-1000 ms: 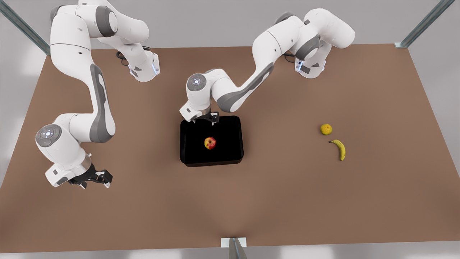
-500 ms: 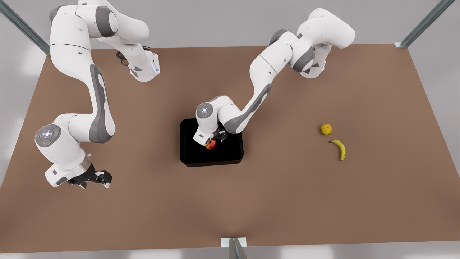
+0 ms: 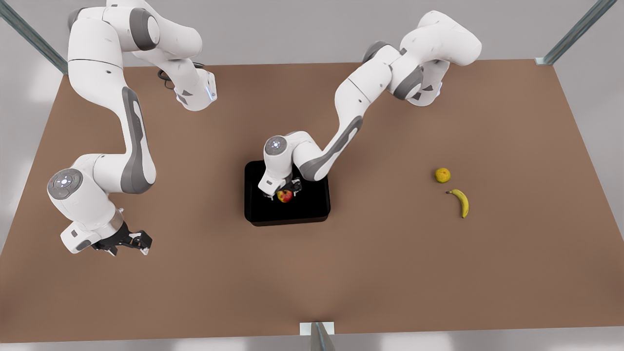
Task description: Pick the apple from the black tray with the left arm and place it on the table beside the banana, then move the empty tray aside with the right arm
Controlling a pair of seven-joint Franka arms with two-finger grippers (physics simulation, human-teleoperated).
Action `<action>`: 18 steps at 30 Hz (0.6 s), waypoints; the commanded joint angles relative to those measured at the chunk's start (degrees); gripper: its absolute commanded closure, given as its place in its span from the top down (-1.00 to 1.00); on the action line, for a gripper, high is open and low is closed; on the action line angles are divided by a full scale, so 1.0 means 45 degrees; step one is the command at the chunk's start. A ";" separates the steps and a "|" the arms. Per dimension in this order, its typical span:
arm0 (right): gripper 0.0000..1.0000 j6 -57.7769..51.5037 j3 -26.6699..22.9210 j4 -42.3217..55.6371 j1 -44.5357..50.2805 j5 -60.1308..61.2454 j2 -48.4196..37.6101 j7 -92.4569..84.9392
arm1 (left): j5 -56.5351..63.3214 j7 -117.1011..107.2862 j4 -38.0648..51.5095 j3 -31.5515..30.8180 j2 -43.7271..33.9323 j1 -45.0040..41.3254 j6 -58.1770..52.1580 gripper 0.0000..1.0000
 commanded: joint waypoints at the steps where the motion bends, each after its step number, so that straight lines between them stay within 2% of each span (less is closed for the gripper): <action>1: 1.00 -0.0006 -0.0001 0.0009 0.0000 0.0022 -0.0014 -0.0063 | 0.0266 -0.0620 -0.0015 -0.0006 -0.0013 -0.0047 0.0017 1.00; 11: 1.00 -0.0006 -0.0001 0.0009 0.0000 0.0022 -0.0014 -0.0063 | 0.0520 -0.0639 -0.0132 -0.0006 0.0104 -0.0164 -0.0041 1.00; 12: 1.00 0.0014 -0.0001 0.0009 0.0000 0.0022 -0.0014 -0.0063 | 0.0520 -0.0639 -0.0132 -0.0006 0.0123 -0.0165 -0.0041 0.95; 13: 1.00 -0.0006 -0.0001 0.0009 0.0000 0.0022 -0.0014 -0.0063 | 0.0520 -0.0658 -0.0132 -0.0006 0.0124 -0.0165 -0.0041 0.72; 14: 1.00 -0.0006 -0.0001 0.0009 0.0000 0.0022 -0.0014 -0.0063 | 0.0520 -0.0659 -0.0132 -0.0006 0.0124 -0.0145 -0.0041 0.57; 18: 1.00 -0.0006 -0.0021 0.0009 0.0000 0.0022 -0.0014 -0.0063 | 0.0500 -0.0561 -0.0132 -0.0065 -0.0032 -0.0165 -0.0821 0.57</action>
